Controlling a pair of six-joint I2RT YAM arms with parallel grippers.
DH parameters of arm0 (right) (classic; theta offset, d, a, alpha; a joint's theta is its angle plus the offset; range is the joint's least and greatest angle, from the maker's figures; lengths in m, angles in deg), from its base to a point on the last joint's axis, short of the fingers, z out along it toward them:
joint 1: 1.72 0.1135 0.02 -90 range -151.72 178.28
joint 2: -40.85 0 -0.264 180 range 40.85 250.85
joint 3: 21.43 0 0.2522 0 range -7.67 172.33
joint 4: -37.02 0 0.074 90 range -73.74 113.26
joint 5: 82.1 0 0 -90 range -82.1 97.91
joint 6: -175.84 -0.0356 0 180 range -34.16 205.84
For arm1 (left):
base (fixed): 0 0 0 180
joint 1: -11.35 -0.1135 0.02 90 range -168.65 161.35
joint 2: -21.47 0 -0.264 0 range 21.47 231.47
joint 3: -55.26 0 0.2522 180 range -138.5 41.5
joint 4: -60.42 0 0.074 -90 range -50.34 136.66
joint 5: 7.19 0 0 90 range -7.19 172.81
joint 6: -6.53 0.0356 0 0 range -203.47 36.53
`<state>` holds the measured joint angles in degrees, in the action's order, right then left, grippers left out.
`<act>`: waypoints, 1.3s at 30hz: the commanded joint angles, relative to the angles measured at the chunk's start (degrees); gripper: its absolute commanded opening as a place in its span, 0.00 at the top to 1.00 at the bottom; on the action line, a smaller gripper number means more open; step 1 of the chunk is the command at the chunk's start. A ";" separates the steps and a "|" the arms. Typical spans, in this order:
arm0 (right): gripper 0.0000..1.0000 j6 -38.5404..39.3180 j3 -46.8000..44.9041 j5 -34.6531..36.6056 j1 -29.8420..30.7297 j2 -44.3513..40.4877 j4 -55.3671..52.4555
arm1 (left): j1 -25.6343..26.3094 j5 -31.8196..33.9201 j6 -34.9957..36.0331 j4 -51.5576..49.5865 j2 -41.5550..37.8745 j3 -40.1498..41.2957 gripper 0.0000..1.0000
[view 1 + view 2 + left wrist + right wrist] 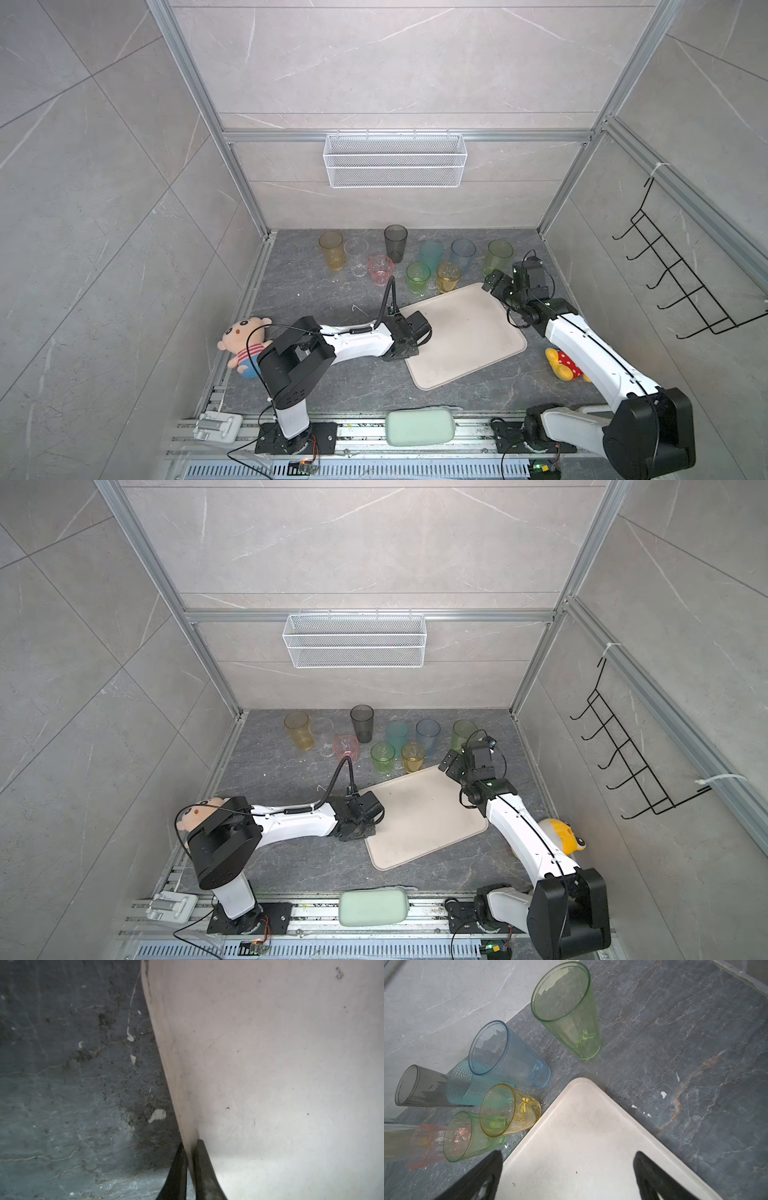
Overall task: Place the glasses into the tray
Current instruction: Move the tray to the center of the table.
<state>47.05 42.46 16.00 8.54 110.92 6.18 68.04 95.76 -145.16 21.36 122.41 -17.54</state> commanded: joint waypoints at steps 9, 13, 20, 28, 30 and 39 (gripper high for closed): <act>0.01 1.42 0.61 0.43 0.49 0.62 -0.76 | -7.83 -0.59 8.40 -3.83 -5.85 6.02 0.97; 0.01 1.52 0.70 0.53 0.53 0.52 -0.89 | -13.26 -4.51 14.43 -1.51 -8.36 9.69 1.00; 0.01 2.29 2.03 1.95 0.57 1.07 -2.69 | -19.69 -2.93 27.69 -2.46 -11.09 11.72 1.00; 0.01 2.42 1.03 -0.26 0.51 0.96 -0.97 | -23.95 -6.73 38.13 -0.50 -13.04 11.83 1.00; 0.01 2.58 0.68 -0.92 0.57 0.82 -0.31 | -24.42 -7.18 39.53 -0.78 -12.80 11.12 1.00; 0.01 2.73 0.06 -1.32 0.64 0.24 0.55 | -26.57 -10.98 42.23 0.76 -12.26 11.50 1.00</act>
<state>48.56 42.90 15.33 8.78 111.37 5.61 41.77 86.49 -107.94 23.55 111.24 -5.63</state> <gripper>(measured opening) 0.986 0.056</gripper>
